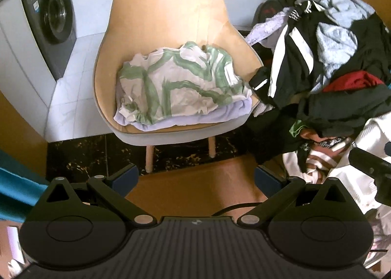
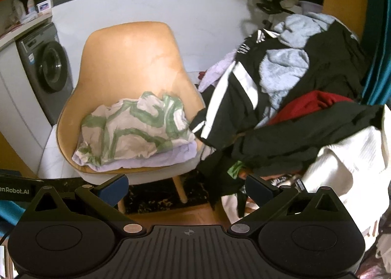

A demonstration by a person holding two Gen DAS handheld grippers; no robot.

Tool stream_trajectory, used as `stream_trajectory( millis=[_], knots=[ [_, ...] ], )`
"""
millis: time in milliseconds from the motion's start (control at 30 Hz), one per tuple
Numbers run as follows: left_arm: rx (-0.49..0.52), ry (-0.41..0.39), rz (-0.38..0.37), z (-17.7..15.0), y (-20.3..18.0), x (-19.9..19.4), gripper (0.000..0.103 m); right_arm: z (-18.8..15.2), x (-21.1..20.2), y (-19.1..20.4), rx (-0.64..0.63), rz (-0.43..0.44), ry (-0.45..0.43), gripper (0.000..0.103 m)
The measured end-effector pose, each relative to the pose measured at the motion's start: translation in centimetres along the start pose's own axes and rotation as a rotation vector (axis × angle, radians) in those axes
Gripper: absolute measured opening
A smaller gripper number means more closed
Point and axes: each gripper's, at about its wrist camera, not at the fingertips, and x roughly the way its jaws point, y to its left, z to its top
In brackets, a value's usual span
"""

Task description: Fold clothes

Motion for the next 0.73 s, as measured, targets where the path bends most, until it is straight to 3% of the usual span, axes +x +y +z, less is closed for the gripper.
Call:
stream_trajectory(
  millis=[733],
  knots=[
    [0.076, -0.012, -0.036, -0.2, -0.9, -0.3, 0.102, -1.0, 0.1, -0.5, 0.044, -0.02, 0.017, 0.102]
  ],
)
